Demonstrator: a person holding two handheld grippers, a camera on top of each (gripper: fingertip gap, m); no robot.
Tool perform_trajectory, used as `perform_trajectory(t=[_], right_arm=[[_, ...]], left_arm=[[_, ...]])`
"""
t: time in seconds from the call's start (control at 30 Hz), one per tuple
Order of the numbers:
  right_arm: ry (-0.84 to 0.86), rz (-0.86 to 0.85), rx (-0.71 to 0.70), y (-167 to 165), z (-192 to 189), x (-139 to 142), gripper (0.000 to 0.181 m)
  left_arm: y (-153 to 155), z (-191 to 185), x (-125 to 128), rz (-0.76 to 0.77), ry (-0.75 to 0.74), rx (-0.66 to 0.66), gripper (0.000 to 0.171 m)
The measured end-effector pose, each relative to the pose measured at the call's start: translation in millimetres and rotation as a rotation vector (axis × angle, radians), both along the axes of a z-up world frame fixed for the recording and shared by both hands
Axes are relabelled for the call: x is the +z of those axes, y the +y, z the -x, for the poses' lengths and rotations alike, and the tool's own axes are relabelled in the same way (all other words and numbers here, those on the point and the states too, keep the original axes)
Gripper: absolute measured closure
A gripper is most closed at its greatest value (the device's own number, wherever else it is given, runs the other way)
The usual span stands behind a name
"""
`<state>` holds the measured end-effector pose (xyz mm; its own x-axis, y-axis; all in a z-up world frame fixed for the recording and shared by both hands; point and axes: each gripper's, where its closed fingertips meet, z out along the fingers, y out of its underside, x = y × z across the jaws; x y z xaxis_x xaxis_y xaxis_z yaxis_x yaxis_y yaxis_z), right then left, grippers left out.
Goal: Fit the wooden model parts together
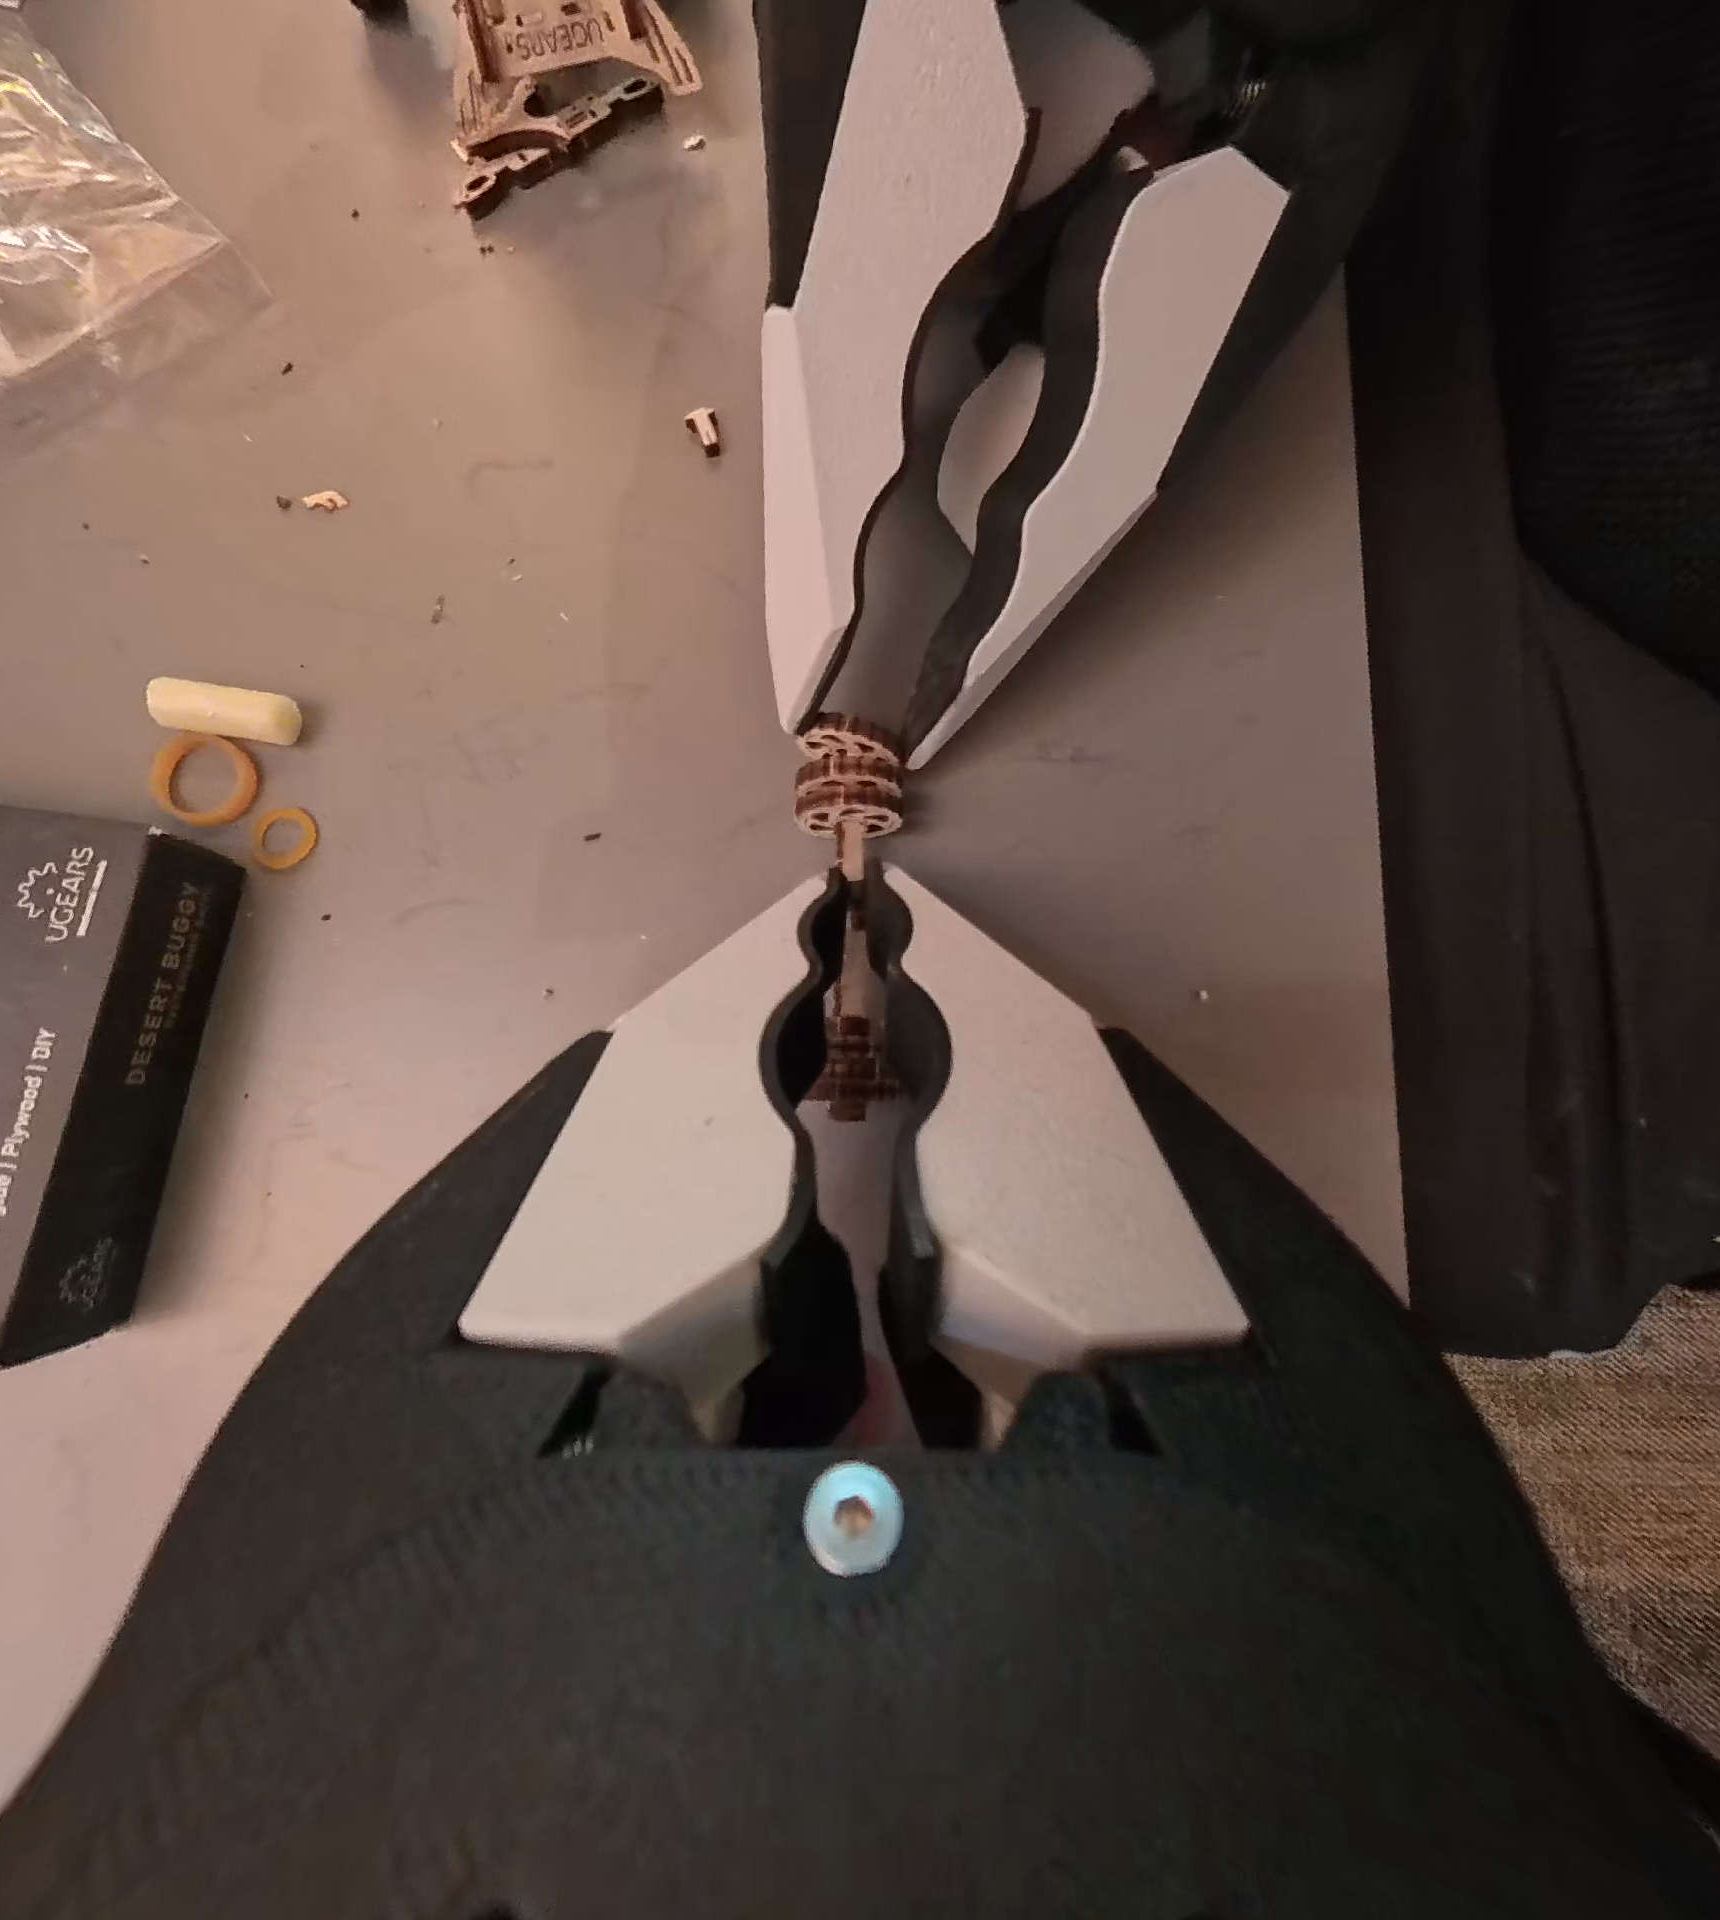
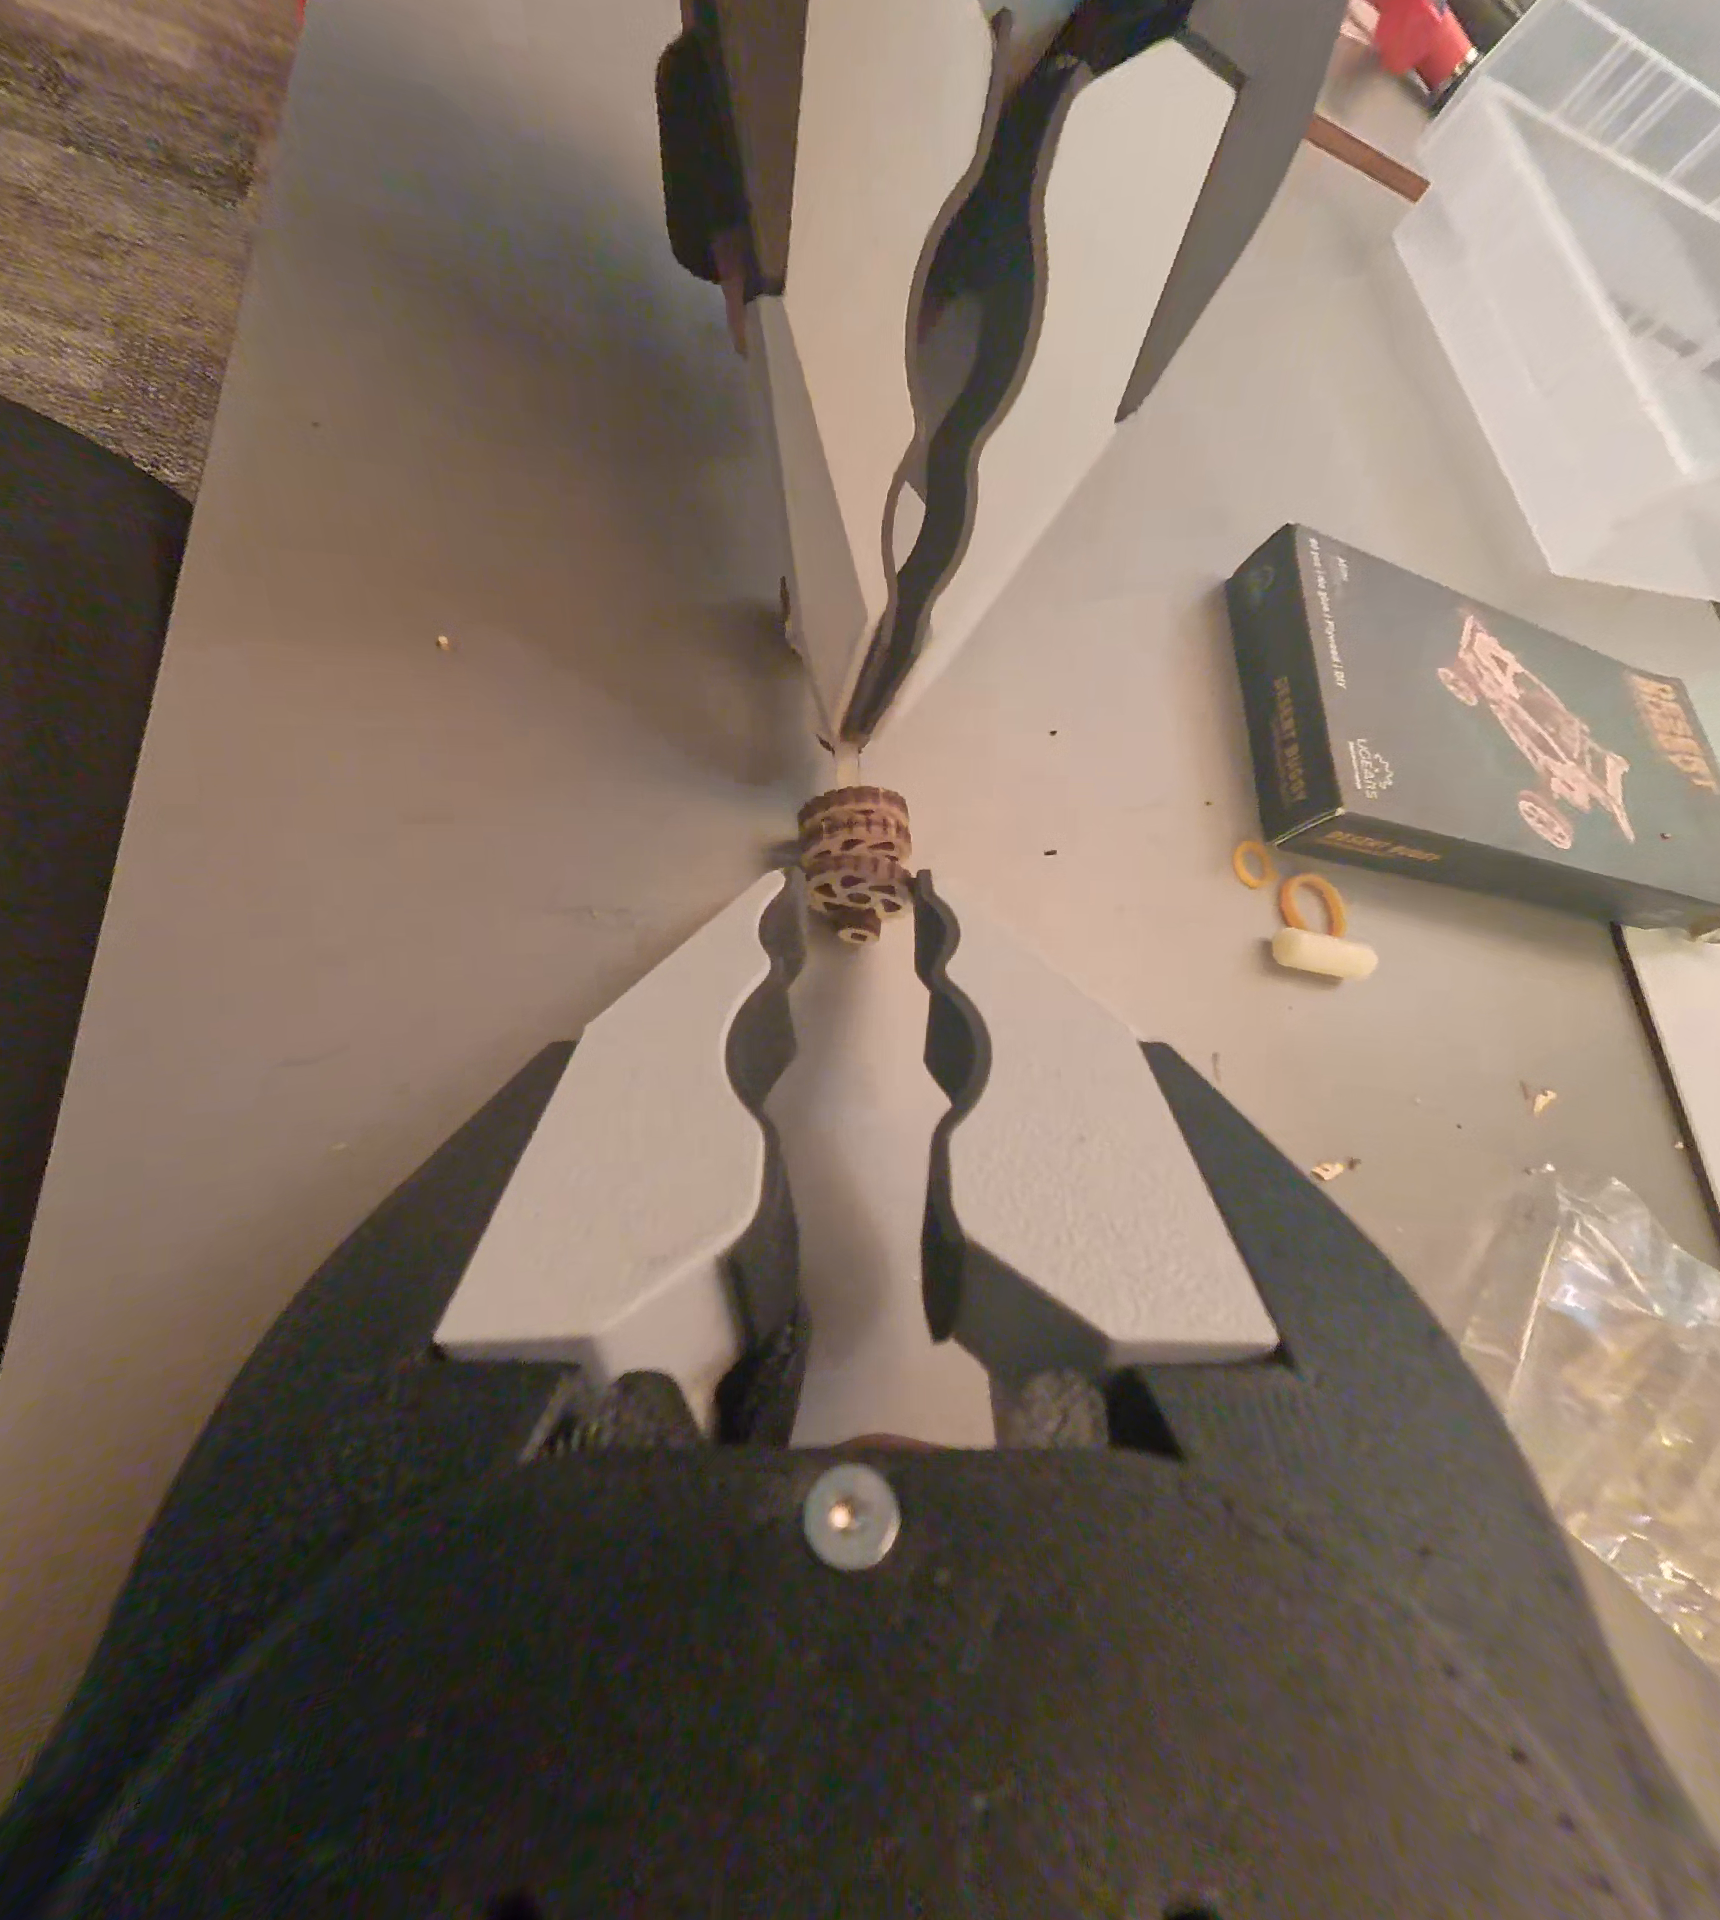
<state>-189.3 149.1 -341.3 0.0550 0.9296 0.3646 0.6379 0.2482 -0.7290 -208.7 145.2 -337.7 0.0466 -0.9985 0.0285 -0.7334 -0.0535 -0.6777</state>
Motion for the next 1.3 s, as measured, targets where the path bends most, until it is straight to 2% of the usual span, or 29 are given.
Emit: perform_trajectory(t=[0.77,0.83,0.9,1.0,1.17,1.3], right_arm=[[0.007,0.059,-0.009,2.1,0.0,0.6,0.163],[-0.003,0.076,-0.017,3.4,-0.2,-1.0,0.156],[0.0,0.115,-0.033,6.2,-0.5,-0.7,0.14],[0.026,0.185,-0.047,9.1,0.3,3.3,0.133],[0.016,0.215,-0.004,-0.9,15.0,3.4,0.139],[-0.023,0.213,-0.03,4.9,21.3,-4.1,0.142]], left_arm=[[4.6,2.9,-0.3,-0.024,-0.045,0.041,0.171],[5.2,2.5,-0.4,-0.014,-0.059,0.049,0.171],[5.4,2.1,-0.5,-0.012,-0.077,0.054,0.171],[5.3,2.2,-0.2,-0.015,-0.096,0.057,0.171],[5.1,2.3,-0.1,-0.028,-0.123,0.054,0.171],[5.1,3.6,-0.2,-0.051,-0.134,0.05,0.171]])
